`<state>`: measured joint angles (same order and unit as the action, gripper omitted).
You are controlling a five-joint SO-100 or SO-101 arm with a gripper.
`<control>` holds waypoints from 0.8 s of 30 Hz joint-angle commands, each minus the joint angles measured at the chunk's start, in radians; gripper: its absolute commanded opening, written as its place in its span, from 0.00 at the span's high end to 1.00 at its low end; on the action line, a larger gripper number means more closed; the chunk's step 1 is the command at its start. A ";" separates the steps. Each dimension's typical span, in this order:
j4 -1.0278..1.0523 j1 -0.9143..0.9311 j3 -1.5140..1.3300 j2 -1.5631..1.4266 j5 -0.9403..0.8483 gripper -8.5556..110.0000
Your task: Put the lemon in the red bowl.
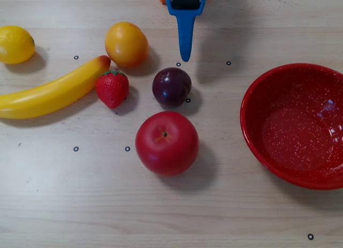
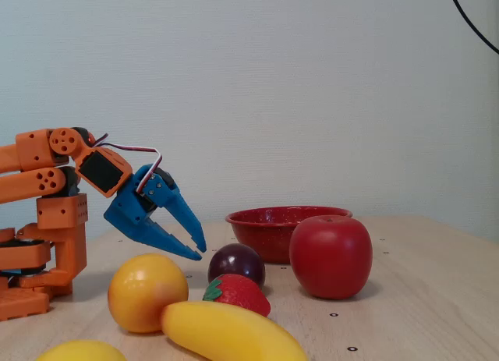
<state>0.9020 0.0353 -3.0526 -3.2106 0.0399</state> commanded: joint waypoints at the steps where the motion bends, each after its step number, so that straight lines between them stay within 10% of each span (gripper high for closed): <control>1: 0.018 0.020 0.086 0.083 0.025 0.93; 24: 0.584 -0.279 1.127 0.914 0.130 0.93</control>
<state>1.4696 -0.2132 -2.0663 -2.3224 0.1319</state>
